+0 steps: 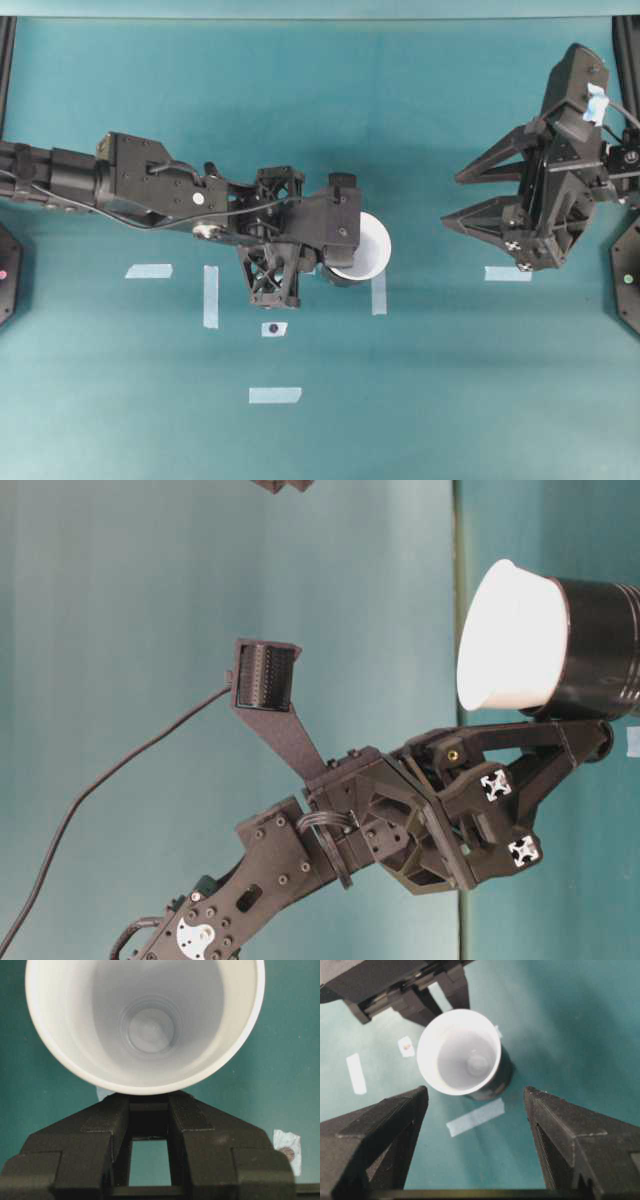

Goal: Holding the cup holder with the left arm, the right arm places the cup into the cup holder.

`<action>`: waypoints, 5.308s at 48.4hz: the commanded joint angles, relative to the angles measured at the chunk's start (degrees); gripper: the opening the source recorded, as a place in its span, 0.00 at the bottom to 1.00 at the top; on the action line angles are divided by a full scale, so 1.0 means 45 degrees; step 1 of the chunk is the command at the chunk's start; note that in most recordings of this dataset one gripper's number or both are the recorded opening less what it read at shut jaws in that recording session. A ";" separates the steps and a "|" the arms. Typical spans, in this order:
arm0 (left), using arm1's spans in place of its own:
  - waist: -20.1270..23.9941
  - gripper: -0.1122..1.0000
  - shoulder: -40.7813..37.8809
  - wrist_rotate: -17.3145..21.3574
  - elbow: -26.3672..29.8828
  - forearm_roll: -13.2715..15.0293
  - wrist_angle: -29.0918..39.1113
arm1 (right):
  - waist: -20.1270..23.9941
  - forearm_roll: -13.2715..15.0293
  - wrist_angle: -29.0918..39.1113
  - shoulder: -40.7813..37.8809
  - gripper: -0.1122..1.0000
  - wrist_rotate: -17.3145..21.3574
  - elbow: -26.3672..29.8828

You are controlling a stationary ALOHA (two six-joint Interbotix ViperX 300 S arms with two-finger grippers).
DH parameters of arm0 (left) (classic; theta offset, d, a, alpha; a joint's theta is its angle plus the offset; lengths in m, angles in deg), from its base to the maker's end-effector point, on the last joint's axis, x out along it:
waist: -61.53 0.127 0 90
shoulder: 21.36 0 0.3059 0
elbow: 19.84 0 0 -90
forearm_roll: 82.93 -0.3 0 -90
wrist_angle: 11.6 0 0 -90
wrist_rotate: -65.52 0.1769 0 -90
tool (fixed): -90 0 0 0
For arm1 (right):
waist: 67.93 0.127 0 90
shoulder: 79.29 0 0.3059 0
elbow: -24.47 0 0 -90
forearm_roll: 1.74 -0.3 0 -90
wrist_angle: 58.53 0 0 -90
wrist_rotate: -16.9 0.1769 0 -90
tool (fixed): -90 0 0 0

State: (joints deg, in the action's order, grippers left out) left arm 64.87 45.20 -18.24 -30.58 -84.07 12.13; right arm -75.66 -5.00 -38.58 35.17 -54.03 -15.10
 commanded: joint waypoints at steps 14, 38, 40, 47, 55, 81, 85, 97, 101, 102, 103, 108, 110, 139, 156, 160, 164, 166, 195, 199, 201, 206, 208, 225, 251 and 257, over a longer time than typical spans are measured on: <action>0.0000 0.29 0.0117 0.0000 0.0059 -0.0020 -0.0039 | 0.0000 -0.0059 -0.0098 0.0254 0.84 0.0488 -0.0039; 0.0000 0.29 0.0156 0.0059 0.0039 -0.0020 0.0039 | 0.0000 -0.0020 -0.0742 0.0605 0.84 0.0918 -0.0371; 0.0000 0.29 0.0137 0.0059 0.0020 -0.0020 0.0039 | 0.0000 -0.0020 -0.0723 0.0605 0.84 0.0918 -0.0371; 0.0000 0.29 0.0156 0.0059 0.0039 -0.0020 0.0039 | 0.0020 0.0000 -0.0723 0.0625 0.84 0.0938 -0.0371; 0.0000 0.29 0.0137 0.0039 0.0039 -0.0020 0.0098 | 0.0020 -0.0020 -0.0703 0.0625 0.84 0.0957 -0.0391; 0.0020 0.61 0.0117 0.0156 0.0215 -0.0020 0.0508 | 0.0000 -0.0020 -0.0703 0.0645 0.84 0.0957 -0.0469; 0.0020 0.82 0.0098 0.0117 0.0176 -0.0020 0.0527 | 0.0020 -0.0020 -0.0703 0.0664 0.84 0.0957 -0.0508; 0.0059 0.94 0.0156 0.0117 0.0195 -0.0020 0.0527 | 0.0000 -0.0020 -0.0703 0.0898 0.84 0.0977 -0.0664; 0.0059 0.95 0.0176 0.0117 0.0195 -0.0020 0.0527 | 0.0000 -0.0020 -0.0703 0.0996 0.84 0.0977 -0.0742; 0.0078 0.95 0.0176 0.0117 0.0195 -0.0020 0.0547 | 0.0020 -0.0020 -0.0703 0.1016 0.84 0.0977 -0.0742; 0.0078 0.95 0.0176 0.0117 0.0195 -0.0020 0.0547 | 0.0000 -0.0020 -0.0703 0.1055 0.84 0.0977 -0.0762; 0.0137 0.95 0.0352 0.0117 0.0137 -0.0020 0.0645 | 0.0000 -0.0020 -0.0684 0.1211 0.84 0.0977 -0.0879; 0.0156 0.95 0.0430 0.0117 0.0098 -0.0020 0.0703 | 0.0000 0.0000 -0.0684 0.1289 0.84 0.0977 -0.0918; 0.0098 0.94 0.1504 0.0098 -0.0195 -0.0020 0.1660 | -0.0020 -0.0020 -0.0840 0.1582 0.84 0.0977 -0.1191; -0.0059 0.94 0.2832 -0.0059 -0.0840 -0.0020 0.1641 | -0.0020 -0.0020 -0.1309 0.1582 0.84 0.0977 -0.1465; -0.0078 0.94 0.3125 -0.0078 -0.1016 -0.0020 0.1582 | -0.0039 -0.0020 -0.1582 0.1641 0.84 0.0977 -0.1660; -0.0078 0.93 0.3457 -0.0156 -0.1250 0.0000 0.1484 | -0.0020 -0.0020 -0.1895 0.1758 0.84 0.0977 -0.1797; -0.0078 0.93 0.3594 -0.0215 -0.1367 0.0000 0.1406 | -0.0020 -0.0020 -0.2012 0.1816 0.84 0.0977 -0.1836; -0.0078 0.92 0.3965 -0.0410 -0.1855 0.0000 0.0645 | -0.0059 0.0000 -0.2012 0.2715 0.84 0.0977 -0.2383; -0.0078 0.92 0.3965 -0.0410 -0.1855 -0.0020 0.0645 | -0.0059 -0.0020 -0.2012 0.2715 0.84 0.0977 -0.2383; -0.0078 0.92 0.3965 -0.0430 -0.1836 0.0000 0.0645 | -0.0059 -0.0020 -0.2031 0.2715 0.84 0.0977 -0.2383; -0.0078 0.92 0.3965 -0.0449 -0.1855 -0.0020 0.0645 | -0.0059 -0.0020 -0.2012 0.2715 0.84 0.0977 -0.2383; -0.0078 0.92 0.3965 -0.0449 -0.1855 -0.0020 0.0645 | -0.0059 -0.0020 -0.2031 0.2715 0.84 0.0977 -0.2402; -0.0078 0.92 0.3965 -0.0449 -0.1875 0.0000 0.0605 | -0.0059 0.0000 -0.2031 0.2715 0.84 0.0977 -0.2422; -0.0078 0.92 0.3965 -0.0469 -0.1875 -0.0020 0.0625 | -0.0098 -0.0020 -0.2012 0.2715 0.84 0.0977 -0.2441; -0.0078 0.92 0.3965 -0.0469 -0.1875 -0.0020 0.0625 | -0.0098 -0.0020 -0.2012 0.2715 0.84 0.0977 -0.2480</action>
State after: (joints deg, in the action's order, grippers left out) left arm 64.60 62.34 -20.26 -39.99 -84.07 15.29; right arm -76.02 -5.08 -47.37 47.56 -50.25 -26.61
